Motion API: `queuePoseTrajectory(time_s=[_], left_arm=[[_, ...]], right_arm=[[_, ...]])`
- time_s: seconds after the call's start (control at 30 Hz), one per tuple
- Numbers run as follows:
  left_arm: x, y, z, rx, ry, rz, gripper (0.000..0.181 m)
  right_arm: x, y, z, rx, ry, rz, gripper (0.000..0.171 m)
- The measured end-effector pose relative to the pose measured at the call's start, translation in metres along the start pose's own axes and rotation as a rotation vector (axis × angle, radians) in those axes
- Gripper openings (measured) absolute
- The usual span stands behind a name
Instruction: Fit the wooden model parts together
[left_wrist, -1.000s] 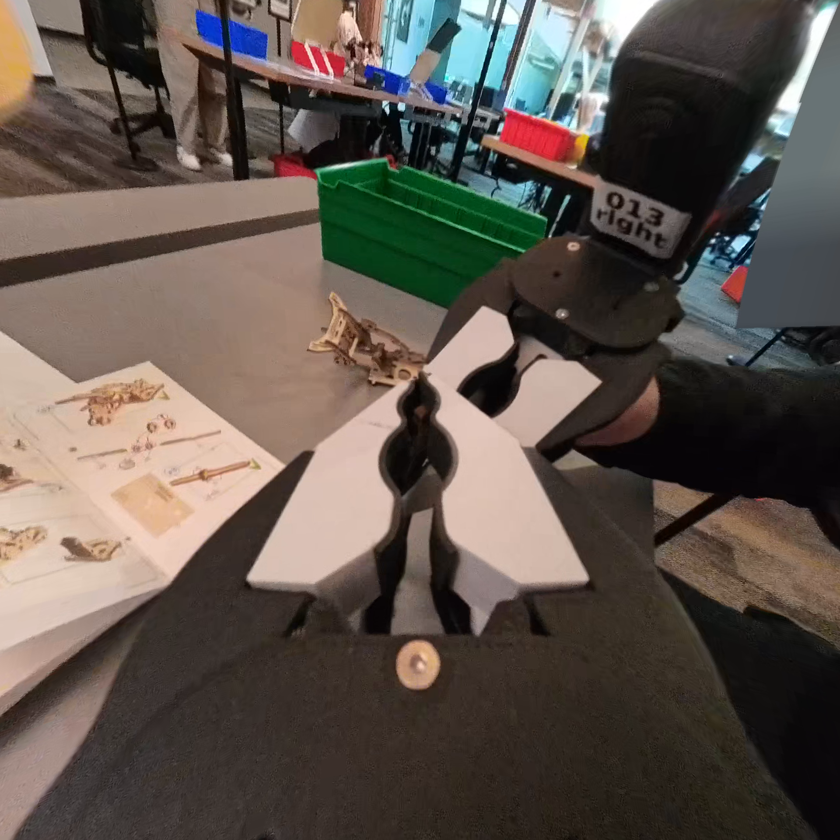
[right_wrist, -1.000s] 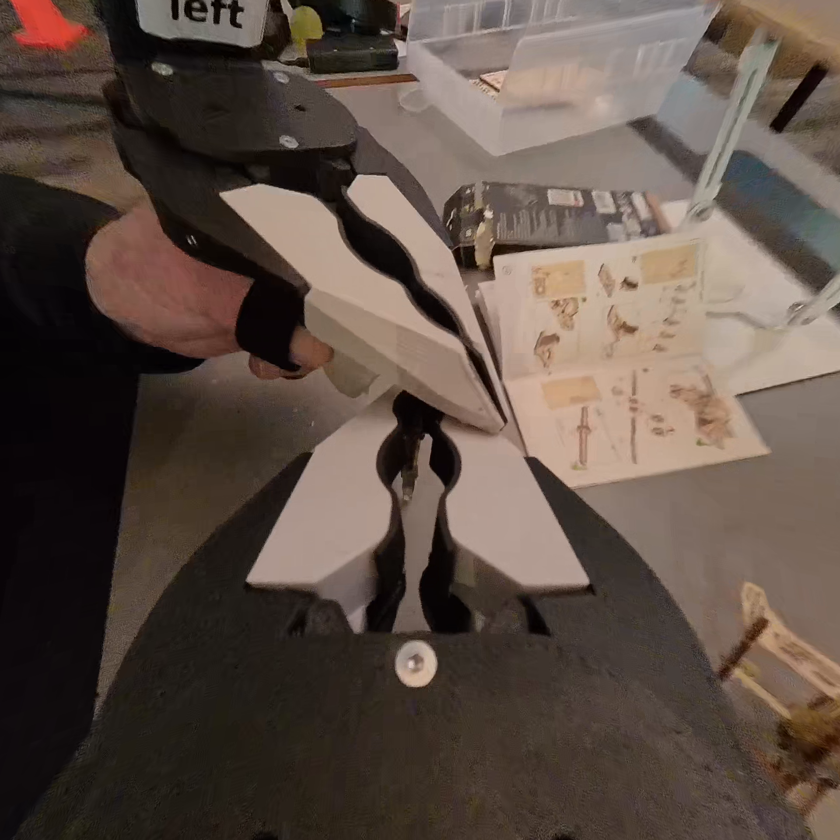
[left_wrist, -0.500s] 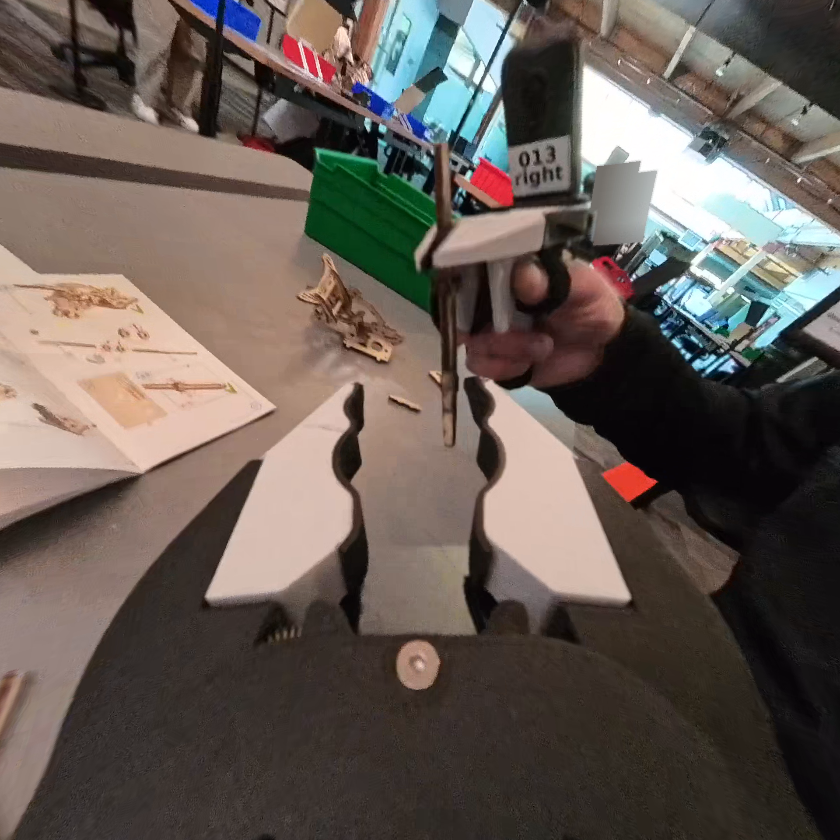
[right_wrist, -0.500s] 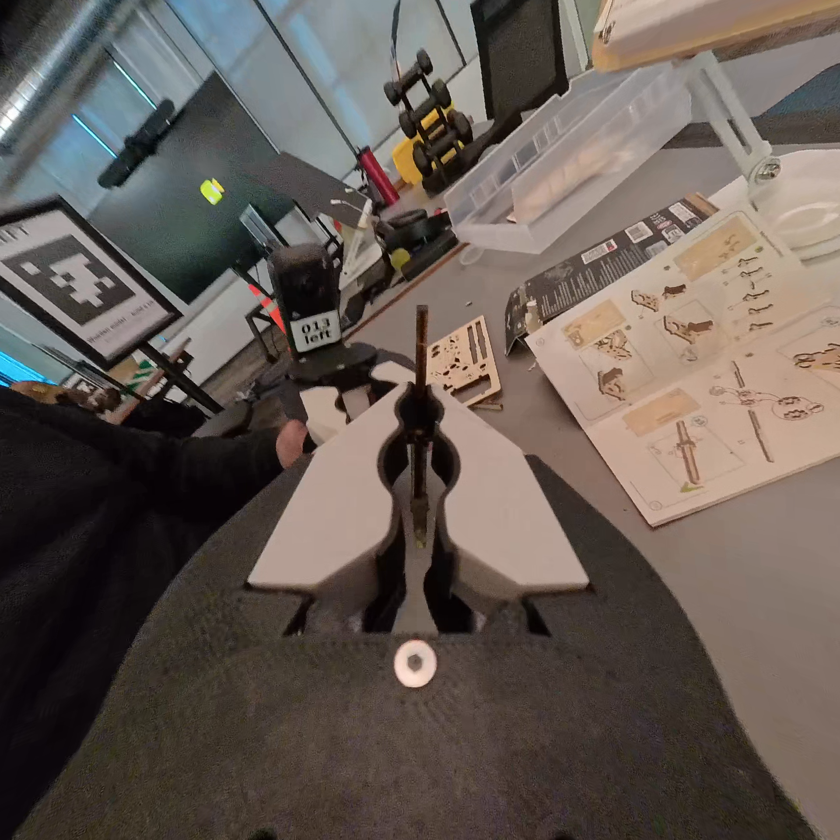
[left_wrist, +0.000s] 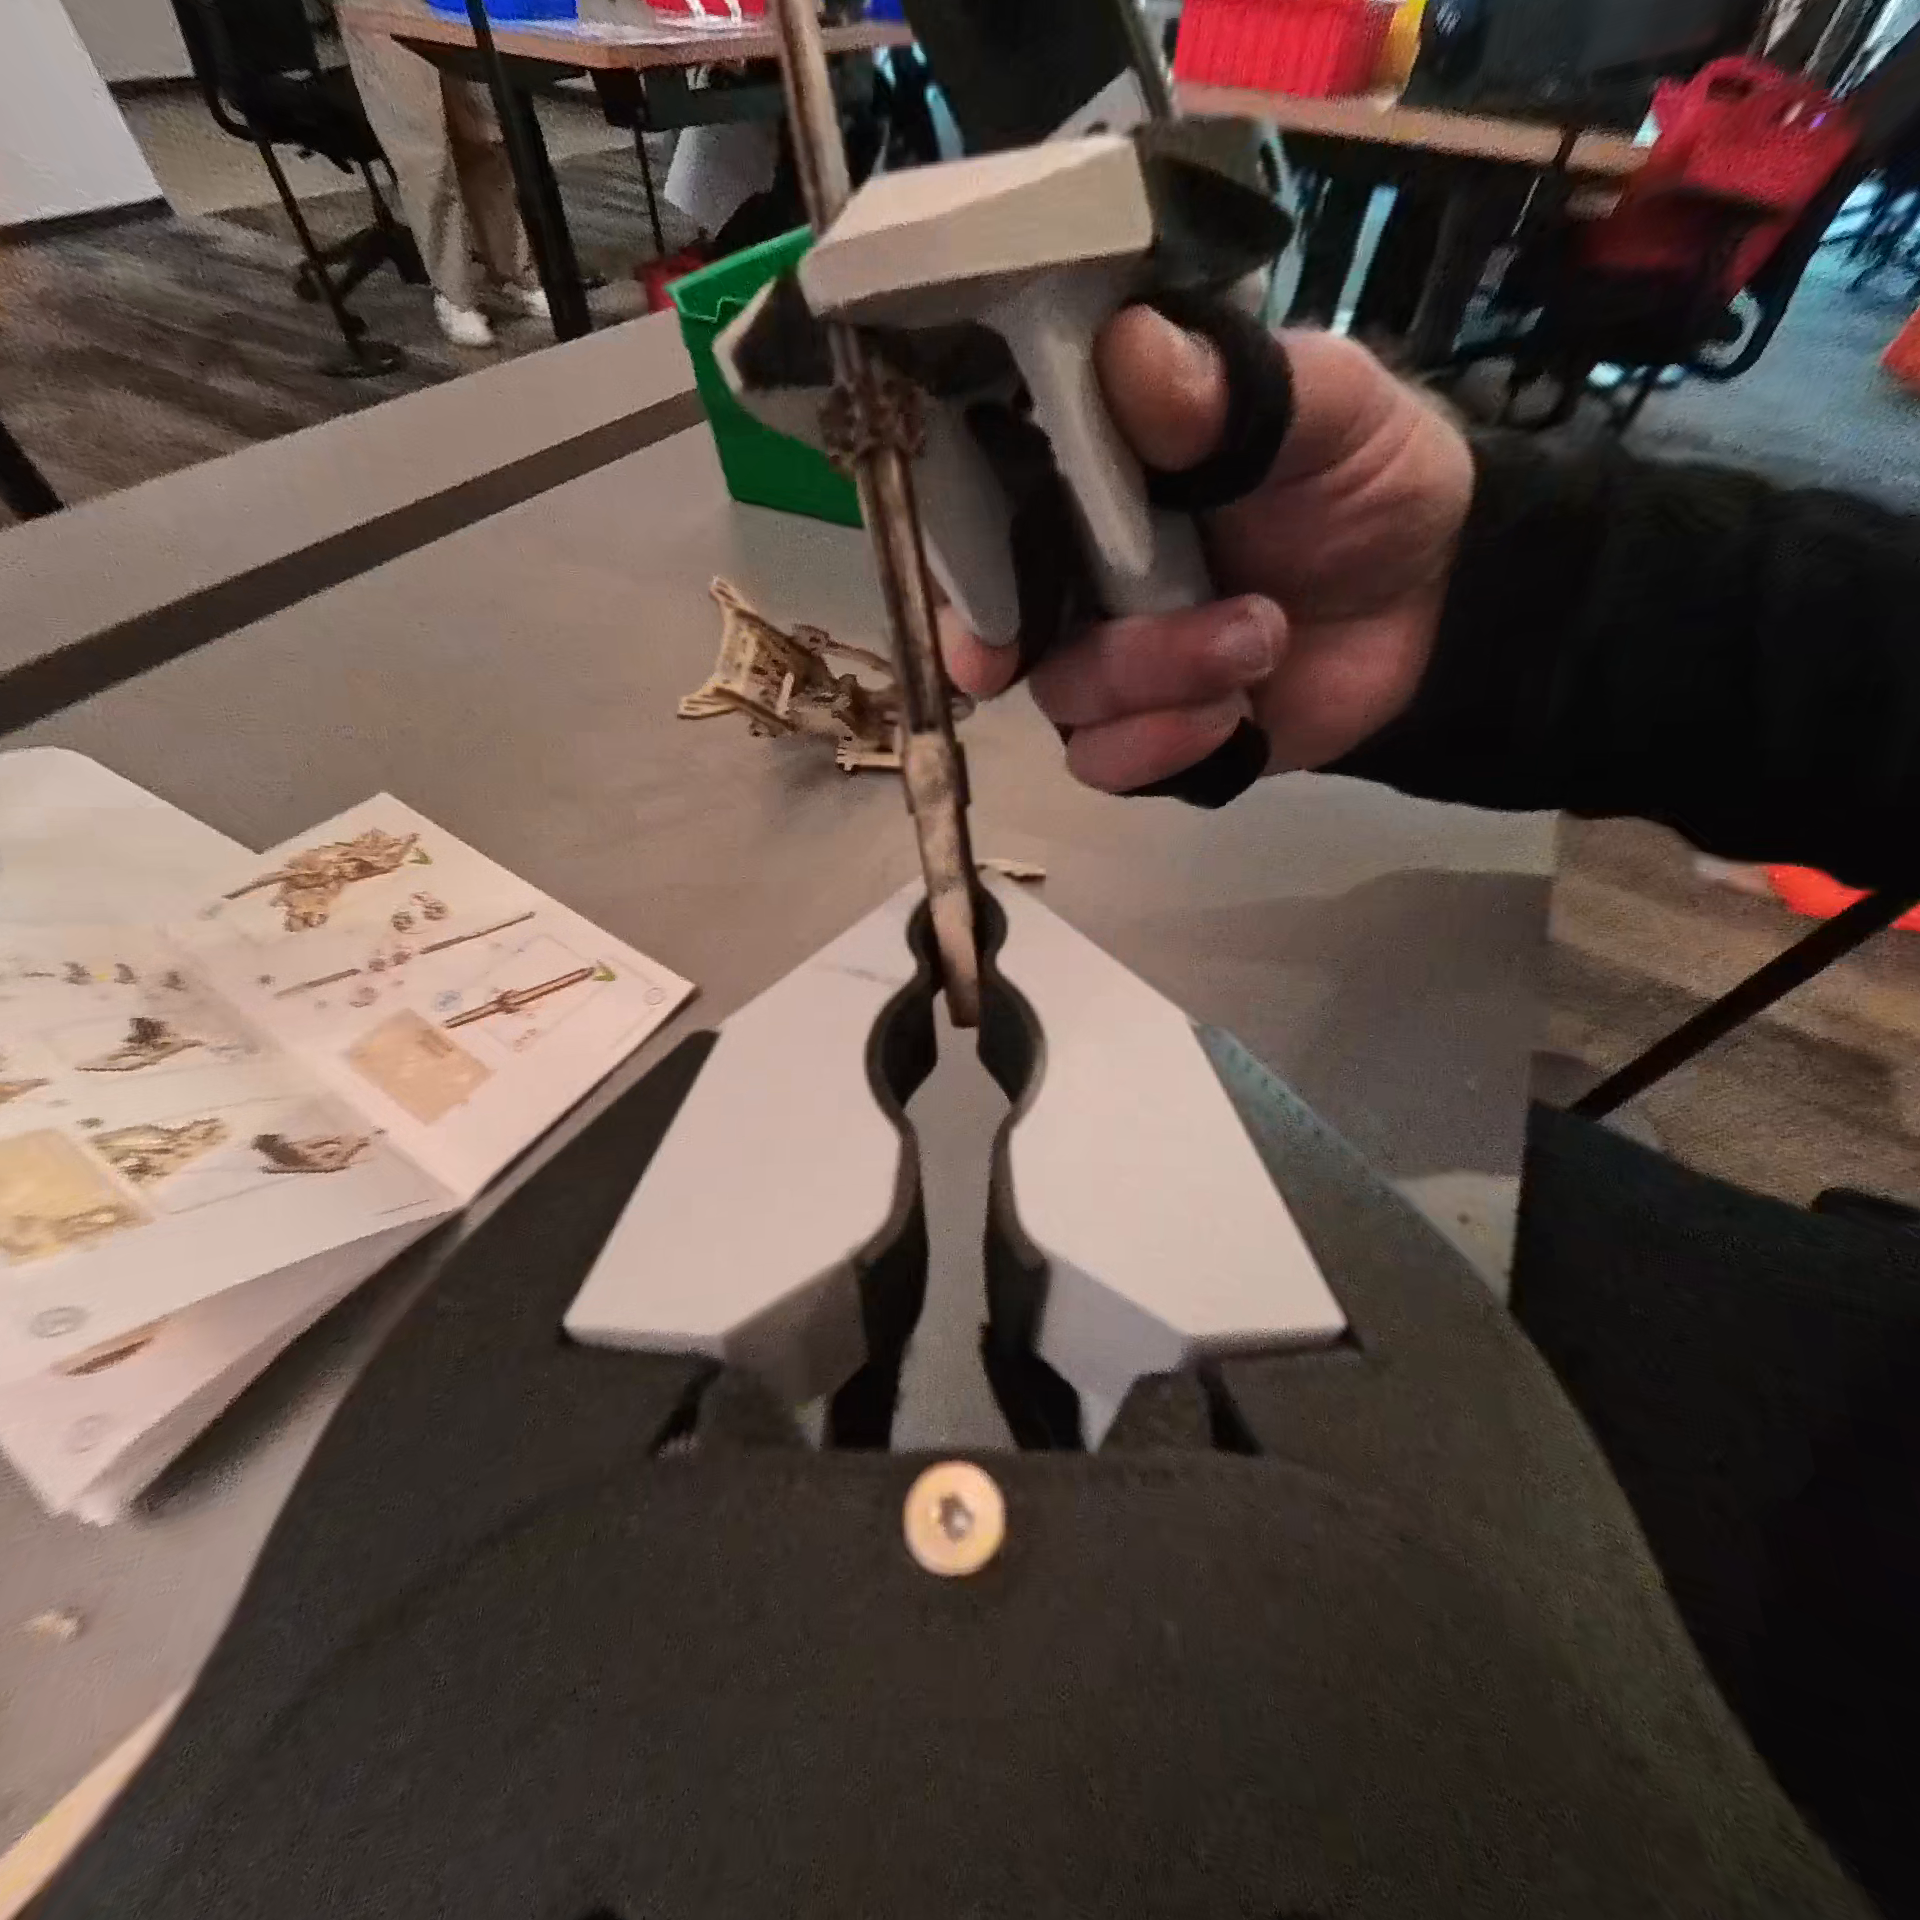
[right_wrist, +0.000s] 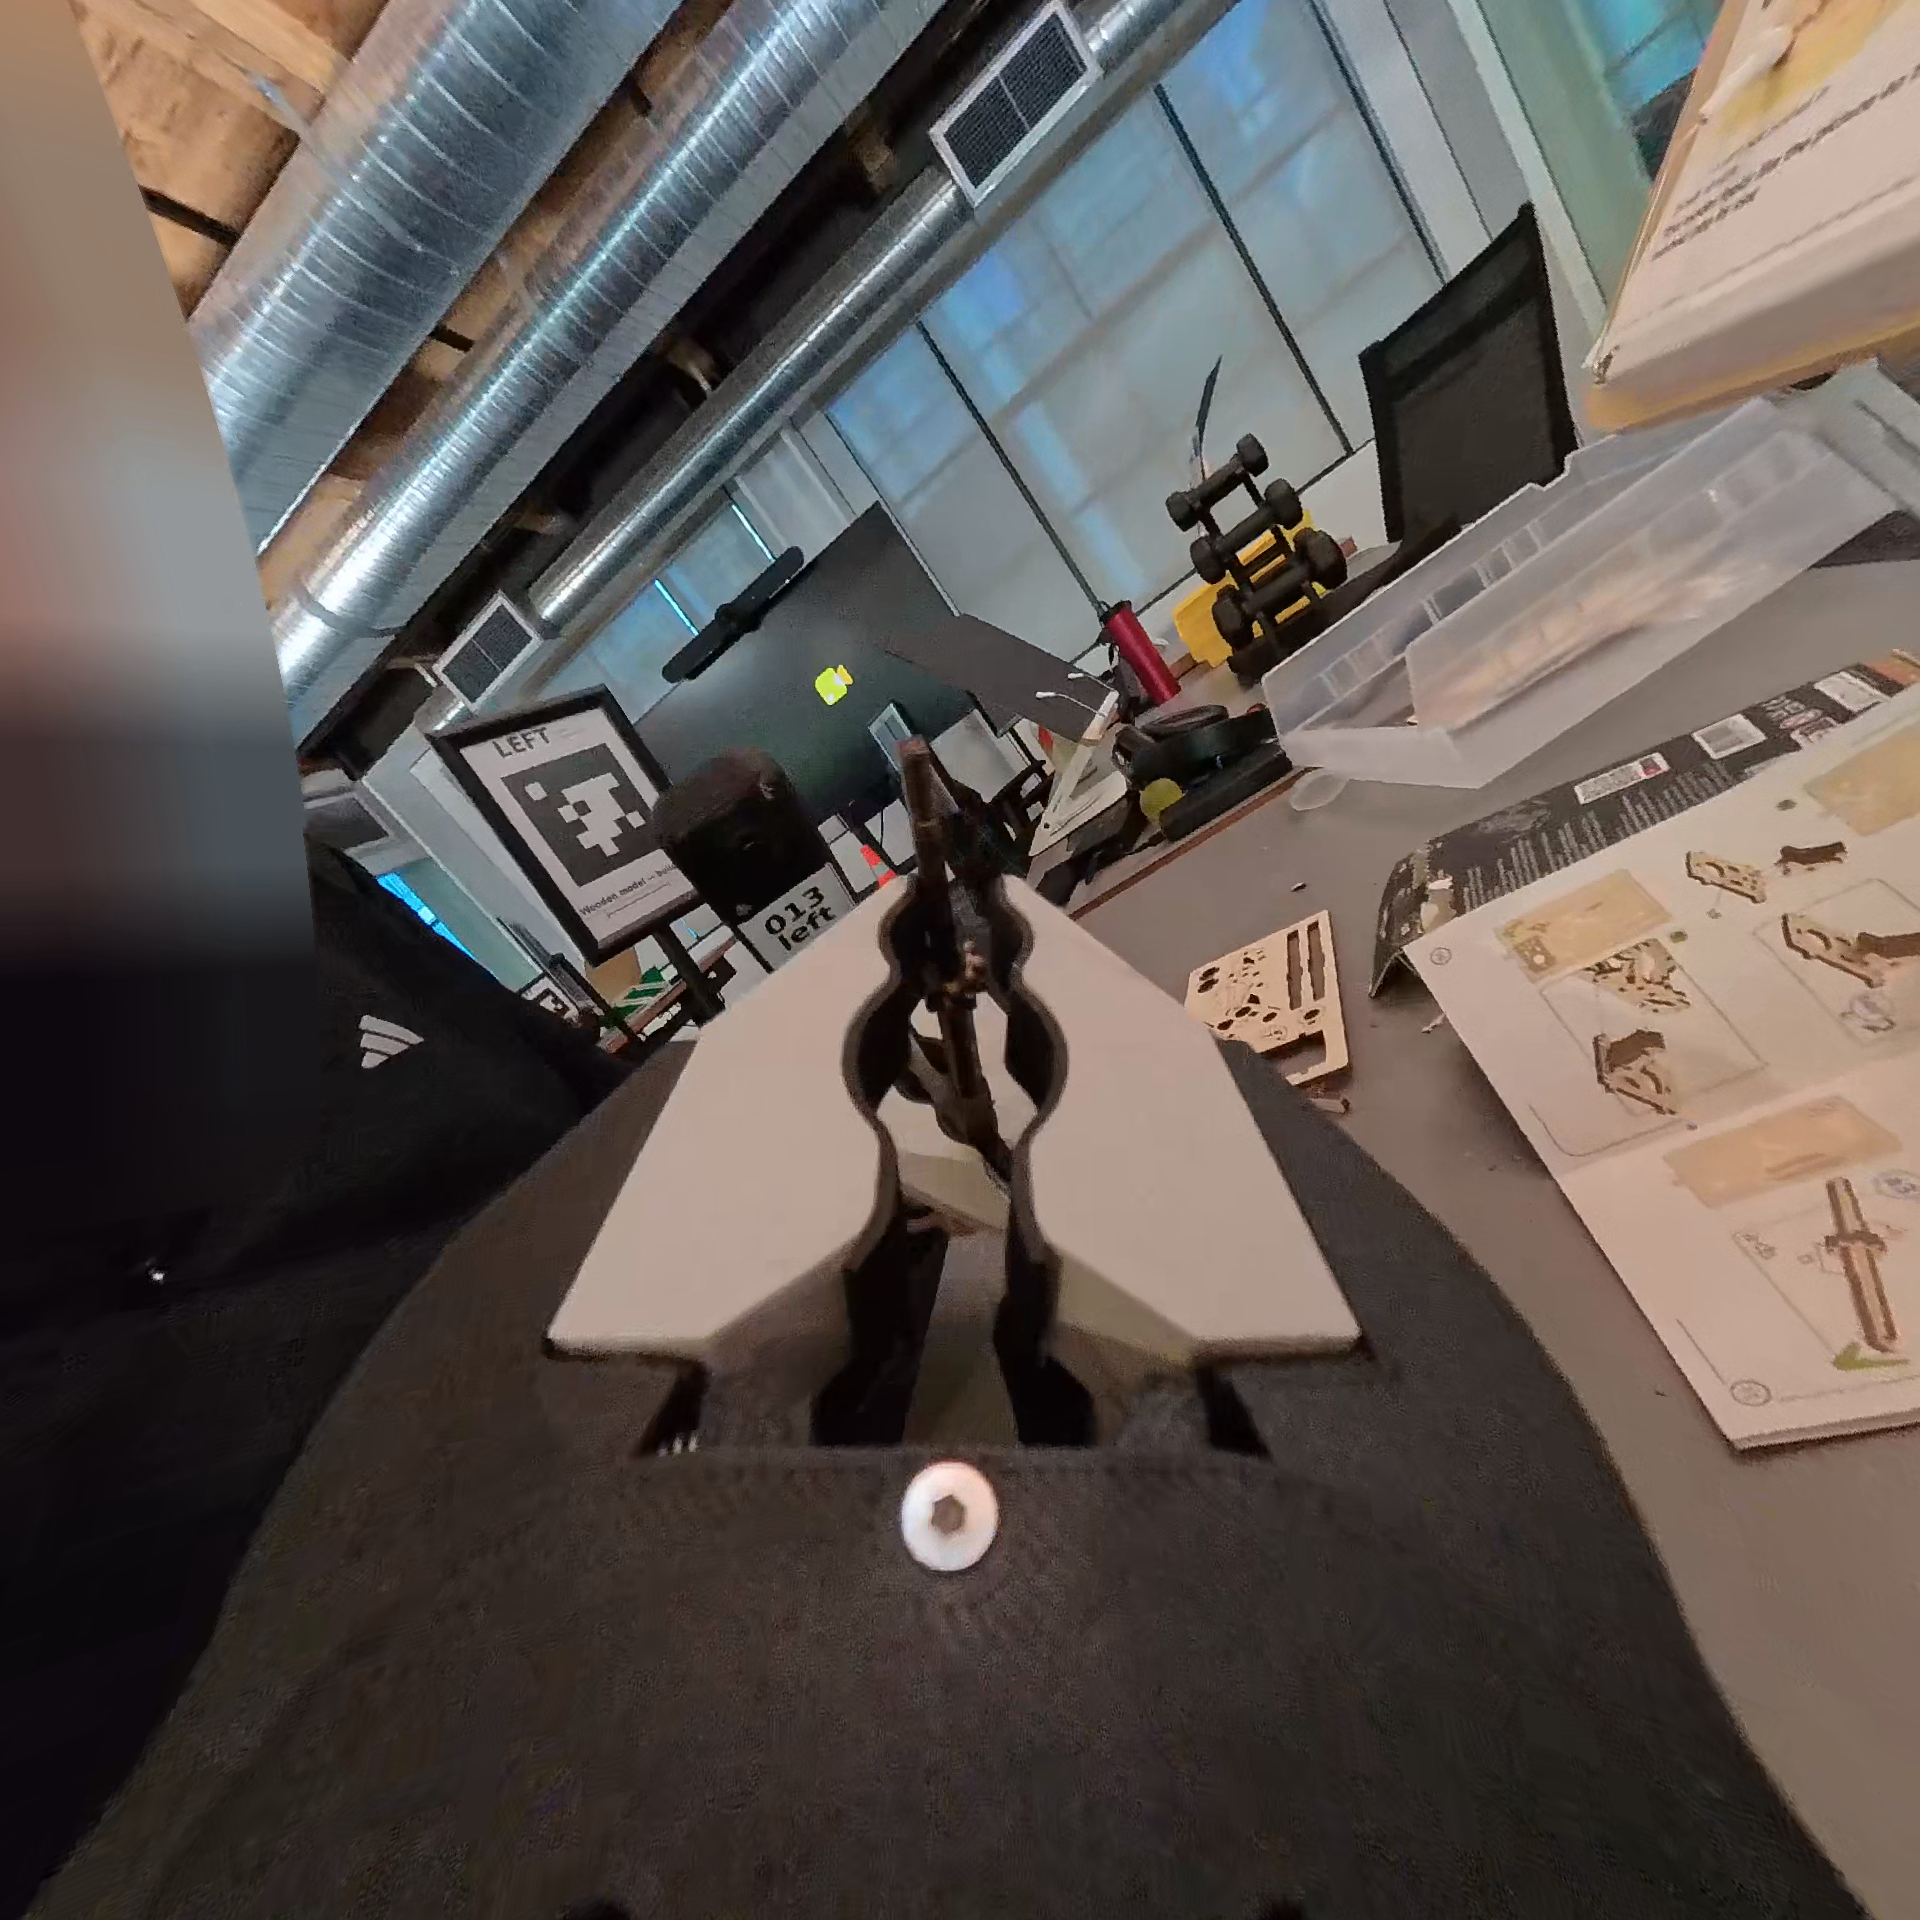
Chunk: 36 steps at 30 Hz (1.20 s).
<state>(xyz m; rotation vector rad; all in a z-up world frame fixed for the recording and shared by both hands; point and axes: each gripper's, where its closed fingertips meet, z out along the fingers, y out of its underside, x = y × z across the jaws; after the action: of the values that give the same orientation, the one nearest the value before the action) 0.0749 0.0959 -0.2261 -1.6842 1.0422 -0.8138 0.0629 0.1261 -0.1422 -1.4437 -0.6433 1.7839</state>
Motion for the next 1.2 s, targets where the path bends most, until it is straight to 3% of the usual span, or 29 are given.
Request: queuePoseTrajectory(time_s=[0.27, 0.53, 0.67, 0.77, 1.07, 1.2], left_arm=[[-0.018, 0.000, -0.014, -0.167, -0.210, 0.333, 0.000], [-0.022, 0.007, -0.015, -0.320, -0.289, 0.621, 0.000], [-0.015, 0.002, -0.011, -0.318, -0.275, 0.665, 0.000], [-0.010, -0.002, -0.011, -0.321, -0.247, 0.712, 0.000], [-0.002, 0.017, -0.011, -0.317, -0.093, 0.537, 0.000], [0.002, 0.044, -0.015, -0.385, 0.014, 0.334, 0.001]], right_arm=[[-0.007, -0.005, -0.028, -0.128, 0.122, -0.231, 0.026], [-0.015, 0.002, -0.056, -0.478, 0.402, -0.663, 0.029], [-0.006, 0.026, -0.068, -0.791, 0.503, -0.900, 0.026], [-0.003, 0.034, -0.075, -0.899, 0.540, -0.990, 0.019], [0.019, 0.061, -0.095, -0.976, 0.579, -0.919, 0.029], [0.029, 0.075, -0.105, -0.971, 0.594, -0.852, 0.031]])
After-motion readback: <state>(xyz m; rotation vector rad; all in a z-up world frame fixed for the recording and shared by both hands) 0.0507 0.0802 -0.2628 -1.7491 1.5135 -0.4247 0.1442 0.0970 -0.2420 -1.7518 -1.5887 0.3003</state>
